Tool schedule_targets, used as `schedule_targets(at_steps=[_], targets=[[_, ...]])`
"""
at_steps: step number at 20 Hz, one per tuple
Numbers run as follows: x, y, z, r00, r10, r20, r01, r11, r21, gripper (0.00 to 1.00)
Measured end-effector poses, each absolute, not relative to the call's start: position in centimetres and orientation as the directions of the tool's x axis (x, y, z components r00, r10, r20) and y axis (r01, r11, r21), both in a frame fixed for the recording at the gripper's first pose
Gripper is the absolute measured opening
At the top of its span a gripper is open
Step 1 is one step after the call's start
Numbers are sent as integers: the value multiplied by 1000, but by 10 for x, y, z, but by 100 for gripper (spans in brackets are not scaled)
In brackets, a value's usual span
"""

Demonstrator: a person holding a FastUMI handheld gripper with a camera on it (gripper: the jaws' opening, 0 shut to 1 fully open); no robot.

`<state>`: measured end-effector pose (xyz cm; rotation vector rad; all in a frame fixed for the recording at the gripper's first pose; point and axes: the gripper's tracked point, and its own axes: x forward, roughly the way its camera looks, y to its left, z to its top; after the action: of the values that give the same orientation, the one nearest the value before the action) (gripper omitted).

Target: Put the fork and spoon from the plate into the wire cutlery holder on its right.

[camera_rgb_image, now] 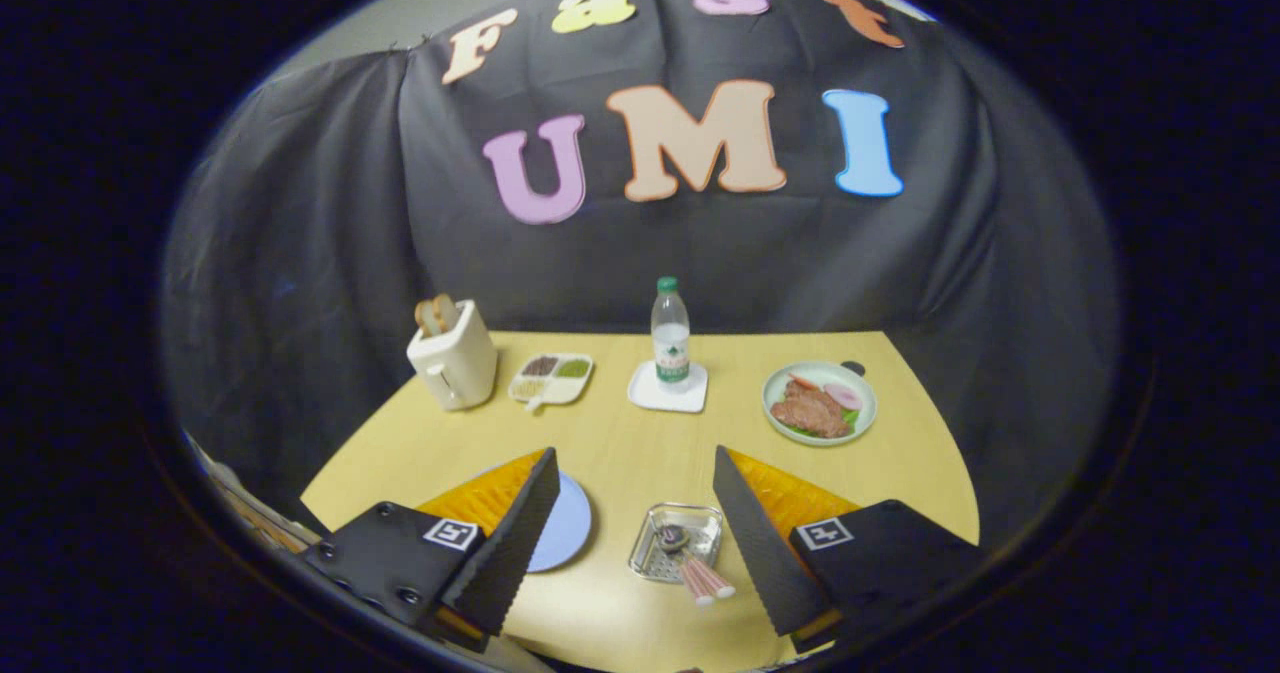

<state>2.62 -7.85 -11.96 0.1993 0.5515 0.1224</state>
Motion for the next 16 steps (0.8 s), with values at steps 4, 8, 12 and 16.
schedule_targets(at_steps=[4,8,12,16], targets=[[24,-92,-82,937,107,-332,-17,965,262,98],[16,-111,-58,982,14,-191,41,959,282,98],[6,-121,-41,995,-37,-91,54,979,195,98],[4,-119,-27,998,-57,-18,59,992,108,98]])
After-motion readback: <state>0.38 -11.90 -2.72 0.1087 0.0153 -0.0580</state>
